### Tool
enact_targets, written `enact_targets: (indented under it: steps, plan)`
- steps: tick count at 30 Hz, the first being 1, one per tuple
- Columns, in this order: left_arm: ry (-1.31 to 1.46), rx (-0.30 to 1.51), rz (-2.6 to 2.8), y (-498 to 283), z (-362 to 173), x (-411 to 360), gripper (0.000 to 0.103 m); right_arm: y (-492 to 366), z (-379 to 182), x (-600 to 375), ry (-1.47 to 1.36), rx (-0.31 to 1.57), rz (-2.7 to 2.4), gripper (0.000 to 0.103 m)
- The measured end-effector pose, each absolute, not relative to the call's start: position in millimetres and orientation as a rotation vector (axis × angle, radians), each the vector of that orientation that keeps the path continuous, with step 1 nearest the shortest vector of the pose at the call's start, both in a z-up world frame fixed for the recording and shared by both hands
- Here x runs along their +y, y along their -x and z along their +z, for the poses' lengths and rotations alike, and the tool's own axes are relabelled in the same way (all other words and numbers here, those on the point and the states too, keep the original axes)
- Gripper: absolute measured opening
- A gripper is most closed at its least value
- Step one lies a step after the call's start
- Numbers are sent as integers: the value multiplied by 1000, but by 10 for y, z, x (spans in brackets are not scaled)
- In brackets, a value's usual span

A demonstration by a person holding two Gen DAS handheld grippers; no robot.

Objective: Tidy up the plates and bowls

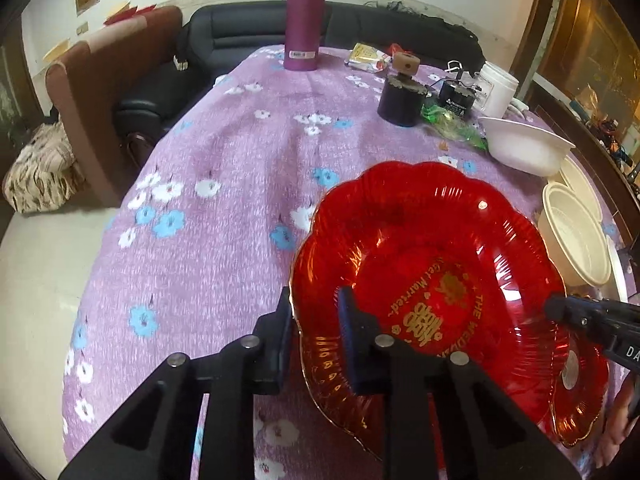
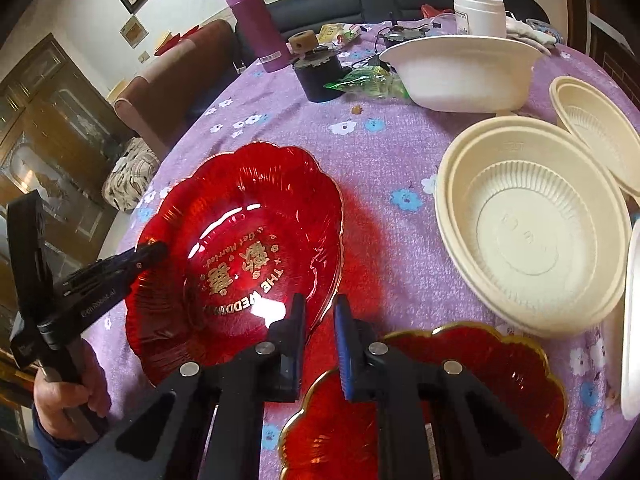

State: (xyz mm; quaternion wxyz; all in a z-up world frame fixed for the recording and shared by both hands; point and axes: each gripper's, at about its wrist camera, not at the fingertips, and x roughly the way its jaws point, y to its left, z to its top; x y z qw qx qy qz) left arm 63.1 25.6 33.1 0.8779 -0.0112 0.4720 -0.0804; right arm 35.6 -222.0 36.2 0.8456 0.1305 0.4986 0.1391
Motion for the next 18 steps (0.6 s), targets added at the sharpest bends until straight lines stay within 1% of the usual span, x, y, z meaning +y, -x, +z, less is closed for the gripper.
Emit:
enact_targets:
  steps: [3,7,14,18]
  plan:
    - [37,979,-160,-535,345,309,20,-280,396,-2209,-274,1037,307,16]
    - [60,961,-148,-383,386,388,24,-192,415,-2134,-272,1031,337,16]
    - [89,935,-129,-69,475,549,25,-58,438,-2029,-282,1037,394,16]
    - [107,928,-117,153,483,663,26,88,473,-1932,-276,1036,439,17]
